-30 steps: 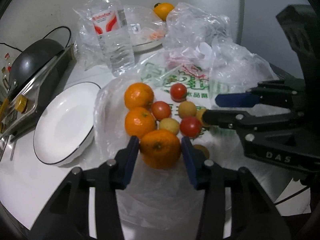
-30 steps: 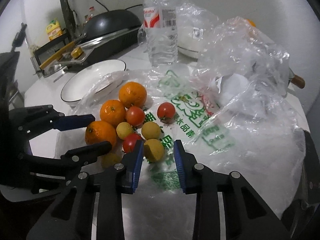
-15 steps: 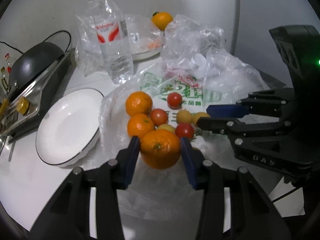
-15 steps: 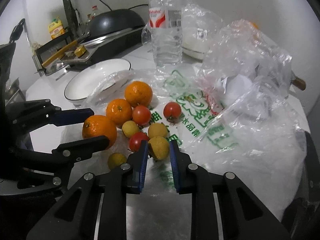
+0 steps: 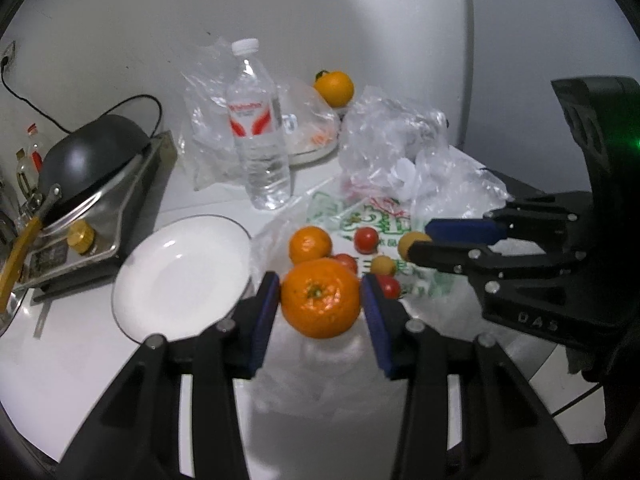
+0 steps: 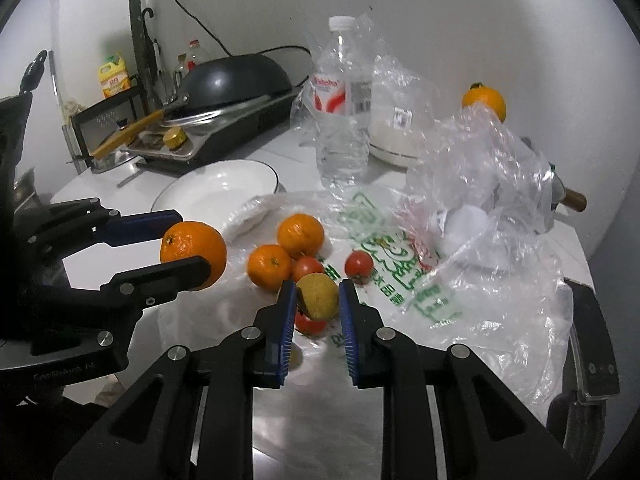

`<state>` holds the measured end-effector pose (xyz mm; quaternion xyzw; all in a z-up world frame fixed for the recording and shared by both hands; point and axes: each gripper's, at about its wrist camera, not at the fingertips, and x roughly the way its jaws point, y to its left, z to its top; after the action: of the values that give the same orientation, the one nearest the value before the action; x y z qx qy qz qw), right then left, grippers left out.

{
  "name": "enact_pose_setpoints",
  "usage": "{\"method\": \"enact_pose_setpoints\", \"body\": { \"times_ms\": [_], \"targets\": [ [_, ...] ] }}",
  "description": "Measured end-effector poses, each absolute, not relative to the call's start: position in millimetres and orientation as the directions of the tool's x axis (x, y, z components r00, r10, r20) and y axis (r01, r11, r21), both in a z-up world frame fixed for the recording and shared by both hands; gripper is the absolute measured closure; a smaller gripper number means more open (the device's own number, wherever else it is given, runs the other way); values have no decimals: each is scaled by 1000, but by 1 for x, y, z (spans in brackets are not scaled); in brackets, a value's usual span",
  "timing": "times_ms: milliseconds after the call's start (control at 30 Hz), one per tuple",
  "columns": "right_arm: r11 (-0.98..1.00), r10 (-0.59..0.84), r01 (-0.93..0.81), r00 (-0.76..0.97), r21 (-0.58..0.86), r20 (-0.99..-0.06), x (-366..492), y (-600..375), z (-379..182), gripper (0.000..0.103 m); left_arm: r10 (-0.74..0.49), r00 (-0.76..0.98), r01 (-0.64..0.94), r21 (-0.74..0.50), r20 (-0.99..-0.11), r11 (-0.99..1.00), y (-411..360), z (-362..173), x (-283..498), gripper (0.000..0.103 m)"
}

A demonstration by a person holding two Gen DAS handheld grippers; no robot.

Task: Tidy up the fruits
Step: 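Carry both fruits to the white plate and open the left tool to release the mandarin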

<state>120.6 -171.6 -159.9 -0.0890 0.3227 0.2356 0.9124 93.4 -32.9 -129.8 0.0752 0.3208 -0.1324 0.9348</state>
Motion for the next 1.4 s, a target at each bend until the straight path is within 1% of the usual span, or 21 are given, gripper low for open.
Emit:
{"method": "enact_pose_setpoints", "body": {
  "times_ms": [433,800,1100,1400],
  "targets": [
    [867,366,-495,703,-51,-610,109,-125,-147,80,-188,798,260,45,-572,965,20,-121,77,60],
    [846,382,-528,694,-70,-610,113,-83,-143,80,-150,823,204,38,-549,978,66,-119,72,60],
    [833,398,-549,677,-64,-619,129,-59,-144,80,-113,831,163,44,-545,986,92,-125,87,60],
    [825,407,-562,656,-52,-636,153,-37,-151,80,-89,820,138,46,-565,989,115,-143,118,60]
  ]
}}
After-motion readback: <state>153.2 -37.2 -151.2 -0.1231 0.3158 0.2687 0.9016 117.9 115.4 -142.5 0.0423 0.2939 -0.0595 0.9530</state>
